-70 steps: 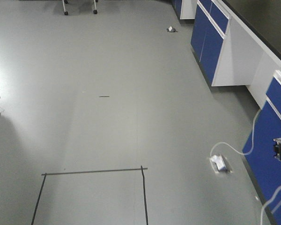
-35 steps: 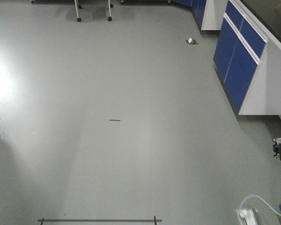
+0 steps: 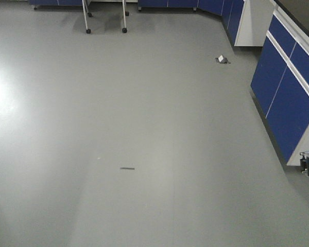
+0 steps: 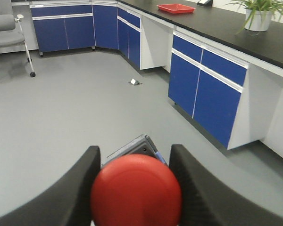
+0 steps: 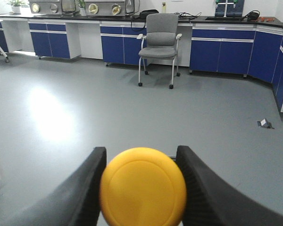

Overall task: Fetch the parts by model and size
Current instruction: 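Drive the base away from the bench holding both buttons, then drive the base to the bench with the orange-red tray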

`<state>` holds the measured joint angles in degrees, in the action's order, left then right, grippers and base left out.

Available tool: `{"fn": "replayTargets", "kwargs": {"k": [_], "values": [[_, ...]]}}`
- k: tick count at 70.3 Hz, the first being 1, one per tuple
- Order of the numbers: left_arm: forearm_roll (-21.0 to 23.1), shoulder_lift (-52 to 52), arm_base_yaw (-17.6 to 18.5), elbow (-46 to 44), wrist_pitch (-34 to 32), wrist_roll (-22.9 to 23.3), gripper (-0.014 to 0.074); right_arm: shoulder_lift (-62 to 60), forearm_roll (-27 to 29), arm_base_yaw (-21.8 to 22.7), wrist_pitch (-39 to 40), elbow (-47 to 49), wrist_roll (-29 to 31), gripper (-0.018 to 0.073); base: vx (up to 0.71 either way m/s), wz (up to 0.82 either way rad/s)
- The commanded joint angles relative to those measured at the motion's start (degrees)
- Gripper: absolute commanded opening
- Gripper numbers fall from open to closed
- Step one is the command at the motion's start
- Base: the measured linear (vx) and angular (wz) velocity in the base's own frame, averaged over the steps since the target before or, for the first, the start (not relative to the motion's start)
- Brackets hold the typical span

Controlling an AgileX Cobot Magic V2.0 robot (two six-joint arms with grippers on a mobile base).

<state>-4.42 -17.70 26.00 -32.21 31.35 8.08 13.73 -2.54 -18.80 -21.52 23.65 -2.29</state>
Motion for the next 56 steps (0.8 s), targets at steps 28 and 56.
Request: {"fn": "replayTargets", "kwargs": {"k": [28, 56], "values": [[0.01, -0.63, 0.29, -1.41, -4.61, 0.2, -0.0007, 0.64, -0.31, 0.17, 4.66, 1.53, 0.24, -0.0005, 0.68, -0.07], [0.01, -0.63, 0.29, -1.41, -4.61, 0.2, -0.0007, 0.64, -0.31, 0.17, 4.66, 1.53, 0.24, -0.0005, 0.72, -0.01]]}}
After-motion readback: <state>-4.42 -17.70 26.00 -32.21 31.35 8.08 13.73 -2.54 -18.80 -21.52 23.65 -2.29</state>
